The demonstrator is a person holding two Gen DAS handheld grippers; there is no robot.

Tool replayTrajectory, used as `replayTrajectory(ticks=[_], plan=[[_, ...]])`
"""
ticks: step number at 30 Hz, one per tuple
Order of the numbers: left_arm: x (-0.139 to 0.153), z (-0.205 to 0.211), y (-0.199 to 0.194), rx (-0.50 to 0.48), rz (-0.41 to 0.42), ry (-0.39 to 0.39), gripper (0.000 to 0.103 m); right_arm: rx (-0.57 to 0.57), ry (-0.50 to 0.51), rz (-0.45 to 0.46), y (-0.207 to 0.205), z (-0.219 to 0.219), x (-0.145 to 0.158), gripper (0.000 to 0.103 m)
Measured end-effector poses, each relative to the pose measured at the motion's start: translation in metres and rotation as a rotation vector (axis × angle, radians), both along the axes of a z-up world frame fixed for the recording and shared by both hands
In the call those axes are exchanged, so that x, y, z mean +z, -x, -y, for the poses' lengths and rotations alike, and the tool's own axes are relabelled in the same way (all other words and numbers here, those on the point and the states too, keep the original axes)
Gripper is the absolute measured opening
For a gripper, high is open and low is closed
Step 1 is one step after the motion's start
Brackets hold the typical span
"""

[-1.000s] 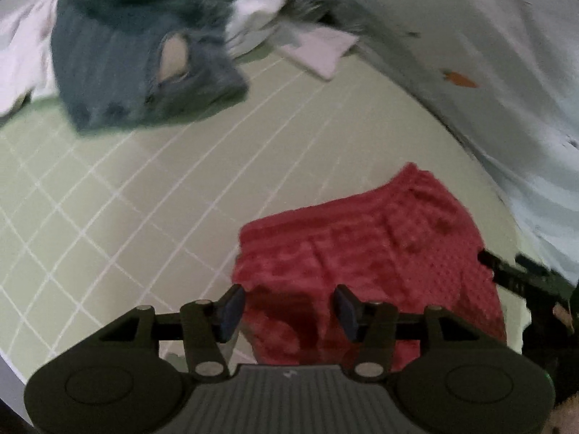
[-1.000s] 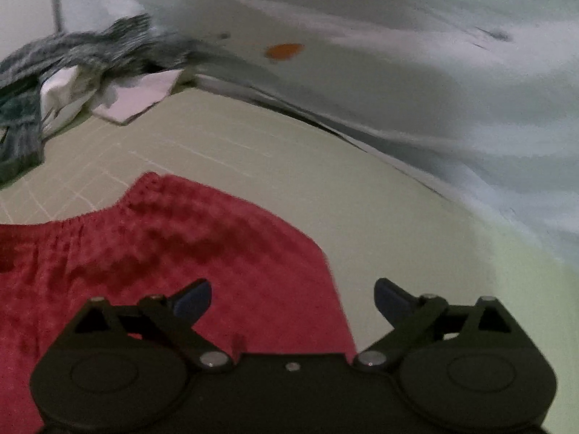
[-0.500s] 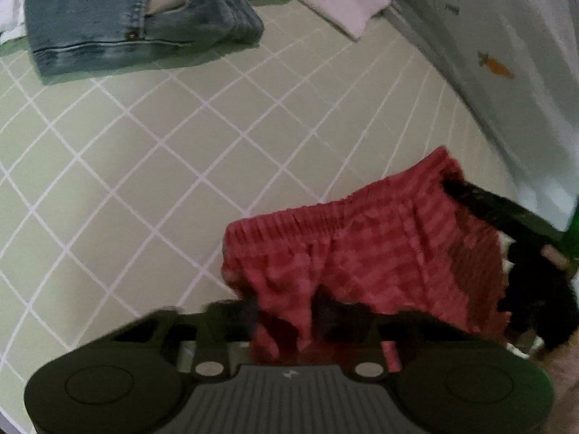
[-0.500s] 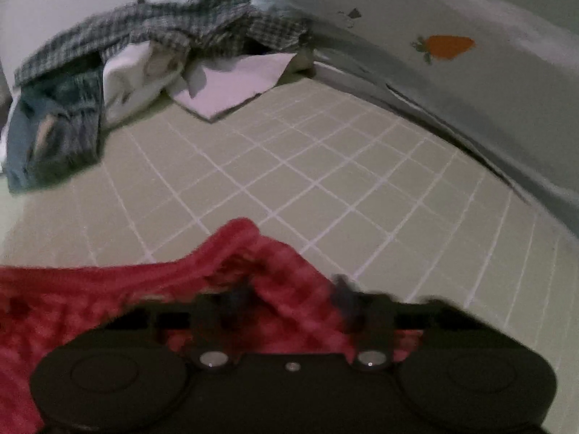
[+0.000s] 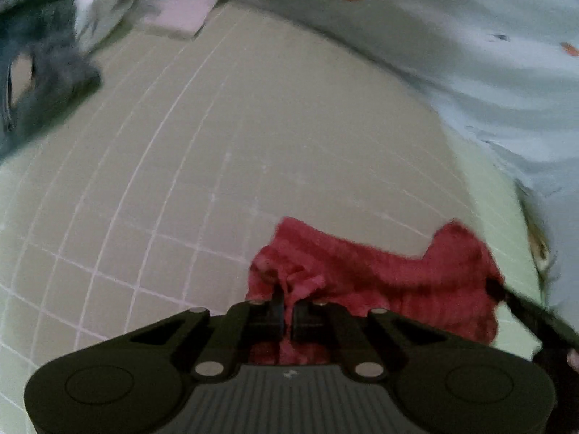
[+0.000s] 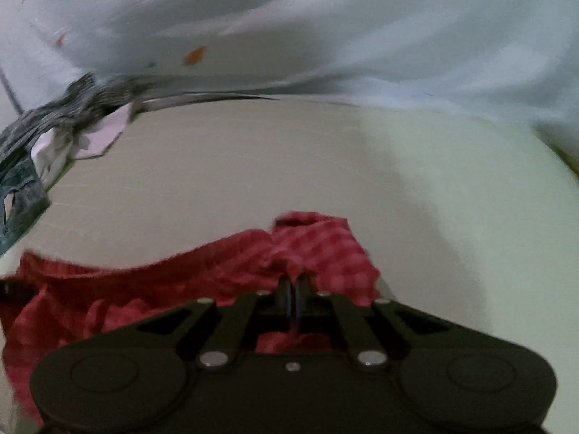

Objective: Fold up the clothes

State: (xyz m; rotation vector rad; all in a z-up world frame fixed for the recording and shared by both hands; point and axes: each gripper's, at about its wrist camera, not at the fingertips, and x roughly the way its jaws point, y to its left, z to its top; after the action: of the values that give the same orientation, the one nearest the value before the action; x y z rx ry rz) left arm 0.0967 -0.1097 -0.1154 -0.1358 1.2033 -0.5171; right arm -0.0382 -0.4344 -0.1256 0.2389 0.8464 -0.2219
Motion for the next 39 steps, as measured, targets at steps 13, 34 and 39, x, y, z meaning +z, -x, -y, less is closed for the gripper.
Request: replayTrajectory(ticks=[13,34,39], plan=[[0.078,0.056,-0.067,-0.004,0.306,0.032,0.018,-0.114,0.236,0.277,-0.052,0.097,0.099,0.001],[-0.022,0.026,-0.099,0.147,0.093,-0.144,0.063,0.205,0.04,-0.009,-0.136,0.01,-0.036,0.001],[-0.035,0.018,-0.104,0.149,0.062,-0.16,0.063,-0.128,0.197,0.225,-0.16,0.055,0.019,0.007]])
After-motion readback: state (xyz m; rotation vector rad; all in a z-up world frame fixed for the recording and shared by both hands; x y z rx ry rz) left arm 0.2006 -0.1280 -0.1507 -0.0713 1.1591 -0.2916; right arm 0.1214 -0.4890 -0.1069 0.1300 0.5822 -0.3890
